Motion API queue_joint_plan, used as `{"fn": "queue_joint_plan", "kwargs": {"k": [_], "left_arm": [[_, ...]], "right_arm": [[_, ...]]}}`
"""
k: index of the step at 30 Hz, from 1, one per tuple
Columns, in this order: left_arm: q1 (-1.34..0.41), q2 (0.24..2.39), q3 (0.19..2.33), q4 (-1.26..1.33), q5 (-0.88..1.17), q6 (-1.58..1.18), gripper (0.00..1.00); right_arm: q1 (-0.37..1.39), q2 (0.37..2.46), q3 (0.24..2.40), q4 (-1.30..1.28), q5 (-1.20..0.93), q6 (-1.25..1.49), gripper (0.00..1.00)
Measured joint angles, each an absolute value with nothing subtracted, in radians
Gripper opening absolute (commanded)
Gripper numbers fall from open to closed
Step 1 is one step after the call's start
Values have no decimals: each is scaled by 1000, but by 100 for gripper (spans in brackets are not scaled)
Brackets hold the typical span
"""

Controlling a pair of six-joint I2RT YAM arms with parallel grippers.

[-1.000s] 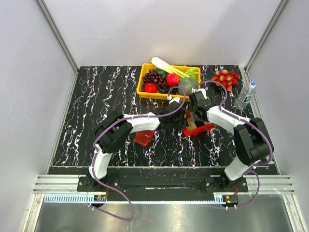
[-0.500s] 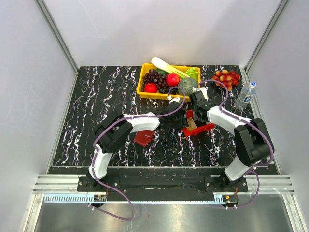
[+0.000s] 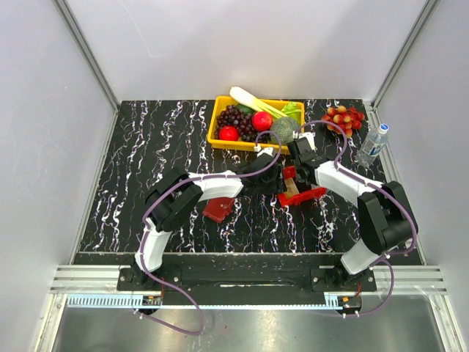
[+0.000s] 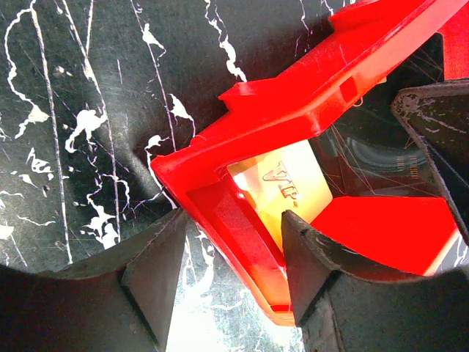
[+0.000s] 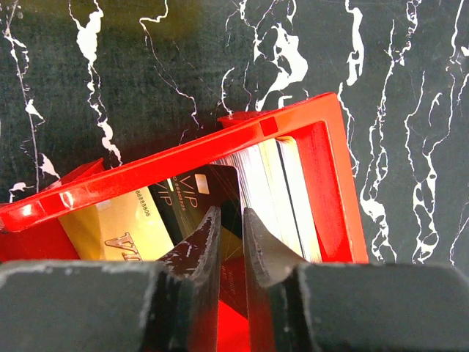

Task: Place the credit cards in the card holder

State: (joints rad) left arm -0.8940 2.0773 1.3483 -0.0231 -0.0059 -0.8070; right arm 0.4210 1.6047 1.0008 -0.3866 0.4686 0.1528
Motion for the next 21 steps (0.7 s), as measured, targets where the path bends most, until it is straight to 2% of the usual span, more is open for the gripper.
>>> {"fn": "queue_joint_plan", "kwargs": {"k": [1, 3, 17, 21], "left_arm": [[-894, 2077, 1348, -23, -6, -807, 57], [-894, 2077, 1348, -23, -6, -807, 57], [-894, 2077, 1348, -21, -3, -807, 57], [-892, 2077, 1348, -20, 4, -807, 57]], "right_arm": [[421, 1604, 1001, -387, 468, 152, 6], [421, 1601, 1001, -387, 459, 152, 0], [420, 1556, 999, -398, 281, 159, 0], [420, 1580, 995, -394, 264, 165, 7]]}}
